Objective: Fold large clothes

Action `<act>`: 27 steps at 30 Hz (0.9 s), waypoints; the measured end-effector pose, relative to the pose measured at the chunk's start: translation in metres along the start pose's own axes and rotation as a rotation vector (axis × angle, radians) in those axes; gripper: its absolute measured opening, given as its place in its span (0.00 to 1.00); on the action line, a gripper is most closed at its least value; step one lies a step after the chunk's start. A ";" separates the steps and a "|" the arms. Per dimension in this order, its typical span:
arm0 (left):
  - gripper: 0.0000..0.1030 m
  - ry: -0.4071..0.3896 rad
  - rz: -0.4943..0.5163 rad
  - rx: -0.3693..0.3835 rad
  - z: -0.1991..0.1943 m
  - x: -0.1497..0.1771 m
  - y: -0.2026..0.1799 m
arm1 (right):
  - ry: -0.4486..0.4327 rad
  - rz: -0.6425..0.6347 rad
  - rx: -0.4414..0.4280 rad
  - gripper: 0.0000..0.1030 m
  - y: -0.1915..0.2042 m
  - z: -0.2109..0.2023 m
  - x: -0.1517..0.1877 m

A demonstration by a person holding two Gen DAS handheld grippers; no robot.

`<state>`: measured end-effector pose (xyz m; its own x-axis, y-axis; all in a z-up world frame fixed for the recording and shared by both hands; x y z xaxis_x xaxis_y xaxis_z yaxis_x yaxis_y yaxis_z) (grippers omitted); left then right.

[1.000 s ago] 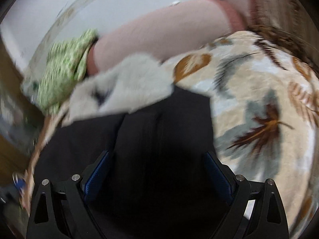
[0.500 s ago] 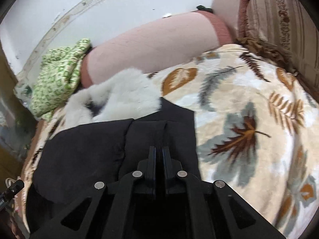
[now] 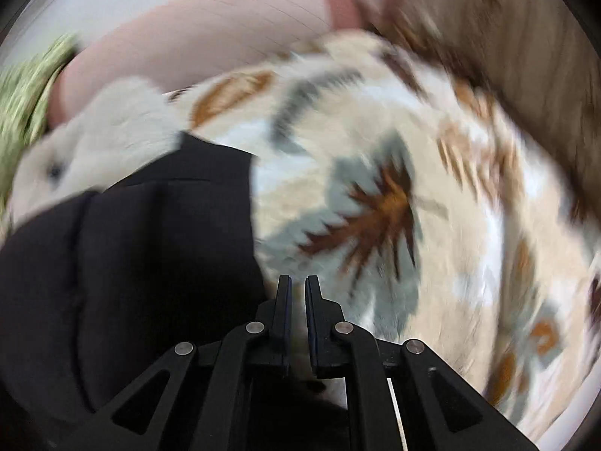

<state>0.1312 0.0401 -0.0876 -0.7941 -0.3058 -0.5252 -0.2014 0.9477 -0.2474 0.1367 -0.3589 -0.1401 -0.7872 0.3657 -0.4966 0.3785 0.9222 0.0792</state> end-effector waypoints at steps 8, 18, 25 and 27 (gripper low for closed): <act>0.76 -0.136 0.005 -0.069 -0.059 0.012 0.024 | -0.343 -0.080 -0.096 0.36 0.027 -0.074 0.003; 0.76 -0.172 -0.075 -0.147 -0.083 0.017 0.068 | -0.224 -0.302 -0.314 0.50 0.107 -0.043 0.036; 0.76 -0.176 -0.079 -0.177 -0.088 0.024 0.079 | -0.200 -0.105 -0.286 0.41 0.059 -0.034 0.024; 0.76 -0.177 -0.074 -0.196 -0.087 0.025 0.081 | -0.261 -0.111 -0.193 0.43 0.056 -0.043 0.023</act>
<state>0.0452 0.1172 -0.0505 -0.6641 -0.3695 -0.6499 -0.3759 0.9165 -0.1369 0.1183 -0.2937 -0.1100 -0.6579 0.2399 -0.7139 0.1787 0.9706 0.1615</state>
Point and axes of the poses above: each gripper's, at about its wrist camera, not at the fingertips, and z roughly the way its jaws point, y to its left, x to its underside, the point moved 2 cm from there along z, roughly the way its jaws point, and after that the axes turned 9 degrees about -z, right-handed, at the moved point
